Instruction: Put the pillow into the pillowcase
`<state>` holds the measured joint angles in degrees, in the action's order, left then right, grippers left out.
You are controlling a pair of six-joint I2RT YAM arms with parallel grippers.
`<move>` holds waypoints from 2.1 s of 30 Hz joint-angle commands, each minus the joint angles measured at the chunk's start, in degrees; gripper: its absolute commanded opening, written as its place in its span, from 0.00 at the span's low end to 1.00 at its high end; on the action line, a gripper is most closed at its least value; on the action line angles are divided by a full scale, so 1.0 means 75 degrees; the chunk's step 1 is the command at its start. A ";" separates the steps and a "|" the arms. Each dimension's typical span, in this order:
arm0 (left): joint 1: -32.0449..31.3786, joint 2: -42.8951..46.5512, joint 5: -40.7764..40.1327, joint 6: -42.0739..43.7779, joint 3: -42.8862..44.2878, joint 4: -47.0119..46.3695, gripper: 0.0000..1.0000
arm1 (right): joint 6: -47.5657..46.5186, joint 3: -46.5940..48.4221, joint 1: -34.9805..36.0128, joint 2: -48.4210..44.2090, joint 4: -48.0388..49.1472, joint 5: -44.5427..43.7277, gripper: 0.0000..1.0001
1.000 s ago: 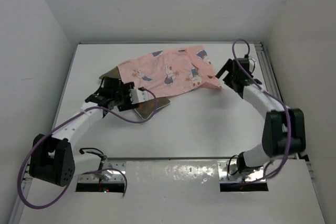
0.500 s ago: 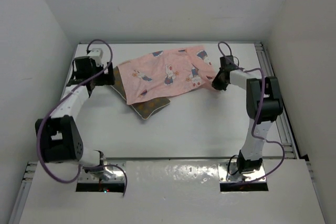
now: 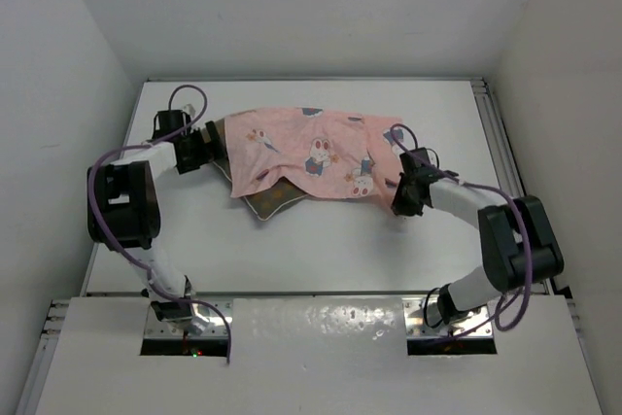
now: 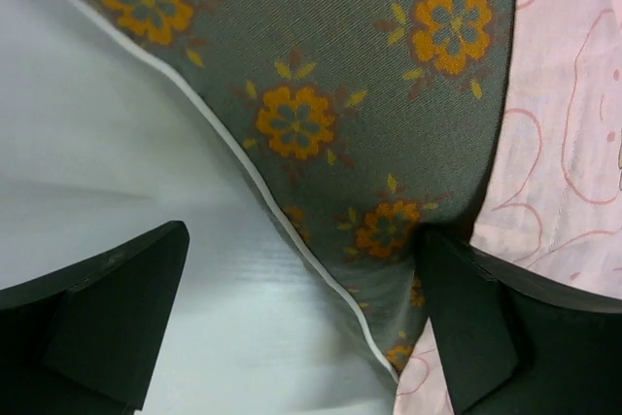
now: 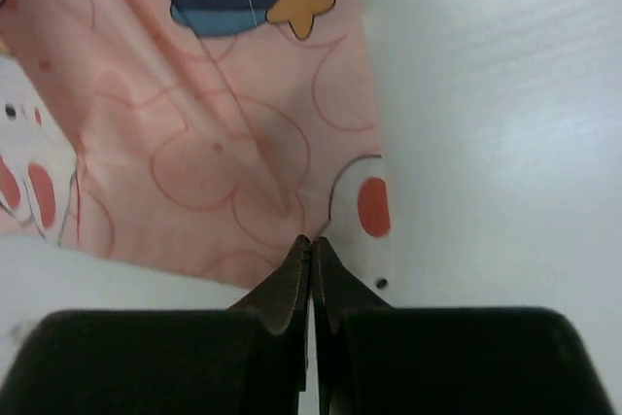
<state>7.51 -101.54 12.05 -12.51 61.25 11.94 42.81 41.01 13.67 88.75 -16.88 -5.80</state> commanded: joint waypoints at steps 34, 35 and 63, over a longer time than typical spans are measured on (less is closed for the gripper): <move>0.0335 0.0389 -0.0869 0.2136 0.4570 0.0059 0.00 | 0.0410 0.4904 -0.0874 0.4538 0.0503 0.1241 0.22; 0.0300 0.0448 -0.0904 0.2218 0.4629 0.0083 0.00 | 0.0386 0.4485 -0.0804 0.4364 0.0888 0.1358 0.11; -0.4633 -0.0311 0.2082 0.3500 0.7886 -0.0572 0.00 | -0.1619 0.2207 -0.1025 -0.1777 0.1046 0.0214 0.99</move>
<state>-26.11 -103.88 20.10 19.33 113.89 15.20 32.49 58.85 7.88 80.51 -7.90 1.48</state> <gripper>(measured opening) 0.096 0.984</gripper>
